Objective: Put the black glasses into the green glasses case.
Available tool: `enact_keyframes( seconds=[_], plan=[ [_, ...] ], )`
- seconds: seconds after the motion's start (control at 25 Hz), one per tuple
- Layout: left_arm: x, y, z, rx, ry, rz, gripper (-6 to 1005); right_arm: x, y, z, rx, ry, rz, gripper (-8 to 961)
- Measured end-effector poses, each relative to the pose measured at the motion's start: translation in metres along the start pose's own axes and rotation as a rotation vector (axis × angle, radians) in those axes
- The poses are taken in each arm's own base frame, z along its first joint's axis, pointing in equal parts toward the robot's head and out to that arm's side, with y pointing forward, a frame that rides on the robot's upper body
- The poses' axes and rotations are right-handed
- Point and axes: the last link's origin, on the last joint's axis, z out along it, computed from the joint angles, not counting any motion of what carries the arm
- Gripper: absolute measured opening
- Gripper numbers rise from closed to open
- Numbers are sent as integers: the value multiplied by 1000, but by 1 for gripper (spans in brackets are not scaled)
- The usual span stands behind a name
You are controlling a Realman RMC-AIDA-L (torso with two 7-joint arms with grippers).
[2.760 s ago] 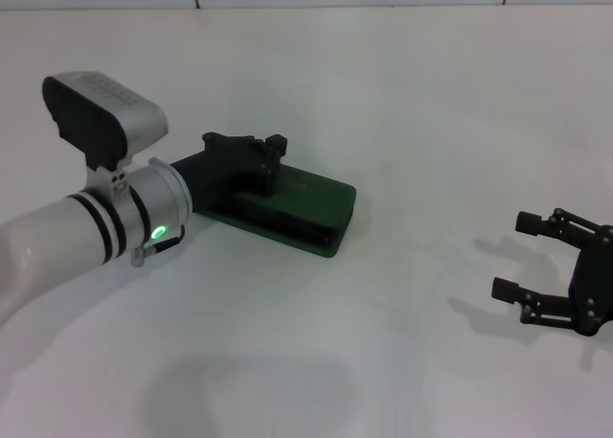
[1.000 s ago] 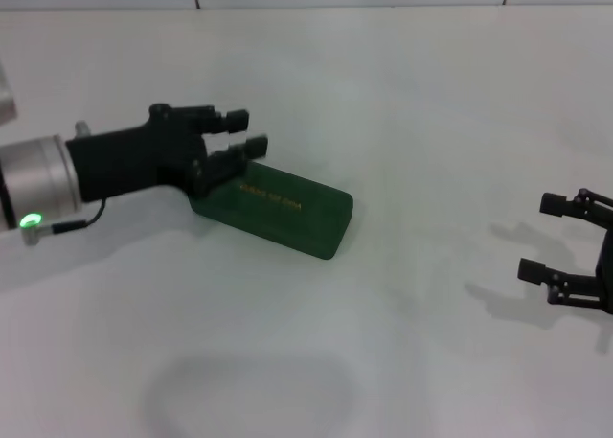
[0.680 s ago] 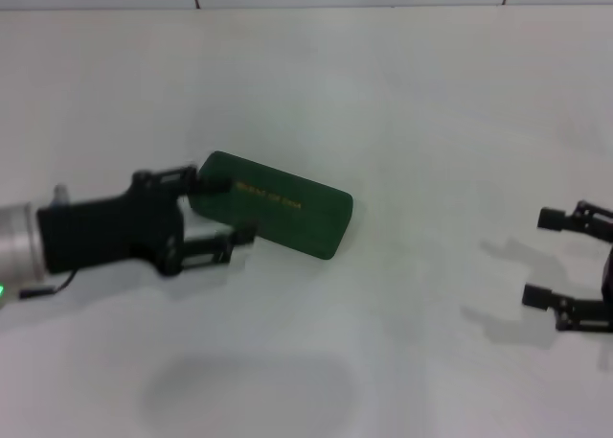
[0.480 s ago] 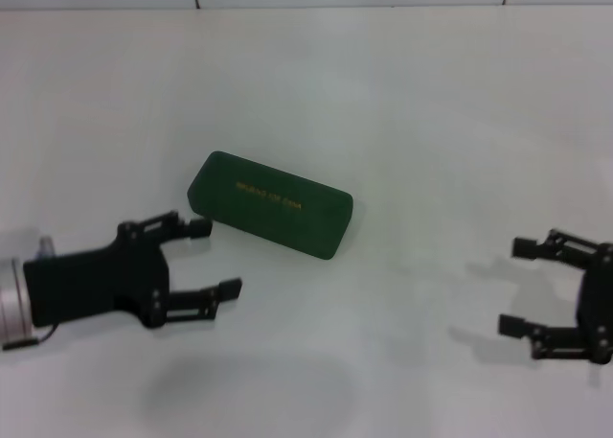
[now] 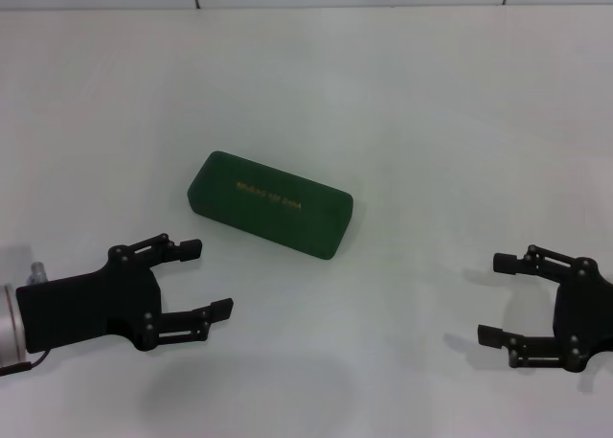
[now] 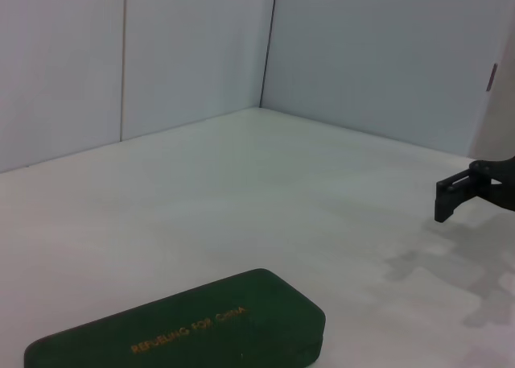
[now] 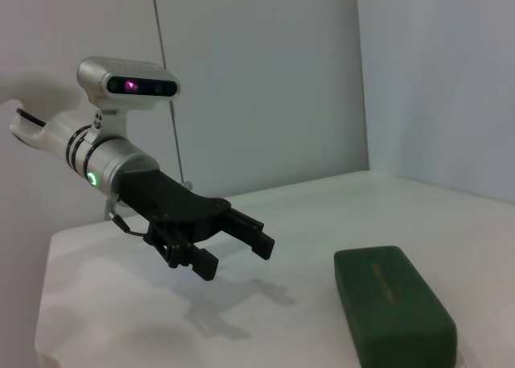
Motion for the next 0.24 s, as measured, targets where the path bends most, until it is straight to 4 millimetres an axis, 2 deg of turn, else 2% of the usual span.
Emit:
enact_keyframes(
  seconds=[0.24],
  plan=[
    [1,0,0,-5,0,1,876,-2,0,1,-5,-10,-4,883]
  ],
)
